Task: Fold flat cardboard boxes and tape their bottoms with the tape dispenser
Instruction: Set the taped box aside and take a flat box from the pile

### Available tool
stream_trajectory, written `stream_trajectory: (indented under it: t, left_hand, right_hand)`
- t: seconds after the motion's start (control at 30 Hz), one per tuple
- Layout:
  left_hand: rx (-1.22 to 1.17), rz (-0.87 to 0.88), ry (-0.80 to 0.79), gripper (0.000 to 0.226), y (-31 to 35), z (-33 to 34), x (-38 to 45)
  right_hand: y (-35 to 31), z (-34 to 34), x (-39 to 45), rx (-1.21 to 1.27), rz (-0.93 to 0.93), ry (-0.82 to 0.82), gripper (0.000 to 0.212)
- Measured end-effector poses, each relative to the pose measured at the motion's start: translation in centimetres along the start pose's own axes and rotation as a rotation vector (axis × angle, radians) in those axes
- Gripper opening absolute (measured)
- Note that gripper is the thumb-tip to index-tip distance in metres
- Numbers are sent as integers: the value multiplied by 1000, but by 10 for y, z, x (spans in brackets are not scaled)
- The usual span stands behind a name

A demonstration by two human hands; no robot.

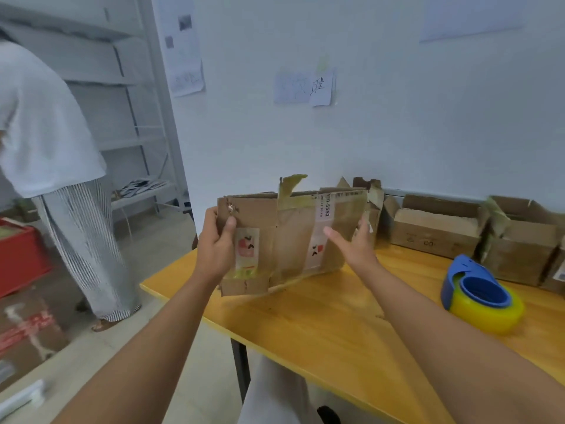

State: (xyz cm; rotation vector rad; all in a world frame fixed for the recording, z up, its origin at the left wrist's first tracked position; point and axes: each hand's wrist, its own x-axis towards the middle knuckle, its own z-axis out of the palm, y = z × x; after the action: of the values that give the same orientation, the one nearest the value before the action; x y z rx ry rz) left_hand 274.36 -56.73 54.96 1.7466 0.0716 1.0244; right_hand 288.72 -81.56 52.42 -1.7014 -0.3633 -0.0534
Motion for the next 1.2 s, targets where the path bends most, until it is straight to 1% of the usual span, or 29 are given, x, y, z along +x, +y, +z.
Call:
stream_trajectory:
  t: [0.13,0.23,0.3,0.4,0.43,0.53,0.6,0.67,0.7,0.77,0.8,0.83,0.9,0.93,0.97,1.0,1.1,1.13,1.2]
  left_hand:
    - [-116,-22,-2,5,2,17,12]
    - [-176,-26,-44,9,2,41,19]
    - [-200,-44,-89,17,2,61,20]
    - [-238,-78,-159,35,3,93,22]
    - [-224,-89,-171,41,3,99,24]
    - [-103,-120,-237,53,7,128,25]
    - [-126,-95,-297,48,15,143,18]
    - [-217,-7,-380,34,31,152,11]
    - [-273,23,-426,36,35,156,8]
    - [-371,42,-506,53,36,160,5]
    - [-378,44,-527,62,35,160,3]
    - [-344,32,-528,73,32,161,2]
    - [-218,-75,-474,92,28,161,-3]
    - [-182,-118,-449,96,27,161,-5]
    - [-177,-125,-438,94,27,161,-5]
    - [-190,-106,-432,87,28,161,-5]
    - [-239,11,-423,55,31,159,-3]
    - [-241,14,-431,50,31,159,-3]
    - [-210,-32,-443,51,31,159,-7]
  right_hand:
    - [-13,-27,-2,22,-70,103,102]
    - [-18,-46,-7,3,-93,179,102]
    - [-18,-57,-11,-20,-110,203,99]
    - [-17,-72,-21,-63,-127,244,96]
    - [-17,-74,-25,-73,-127,266,96]
    - [-10,-88,-38,-145,-130,400,95]
    - [-7,-95,-47,-168,-140,450,91]
    - [-4,-98,-53,-179,-162,475,87]
    - [-4,-99,-55,-184,-163,475,89]
    - [-2,-100,-61,-193,-152,464,99]
    - [-1,-100,-63,-204,-145,458,103]
    - [1,-101,-66,-213,-144,449,107]
    - [2,-102,-71,-214,-161,427,110]
    - [2,-104,-72,-209,-175,419,110]
    - [2,-107,-73,-202,-186,412,110]
    - [0,-110,-72,-197,-191,401,110]
    - [-5,-121,-68,-185,-182,343,110]
    - [-6,-123,-67,-182,-178,319,102]
    - [-6,-125,-66,-179,-177,283,82]
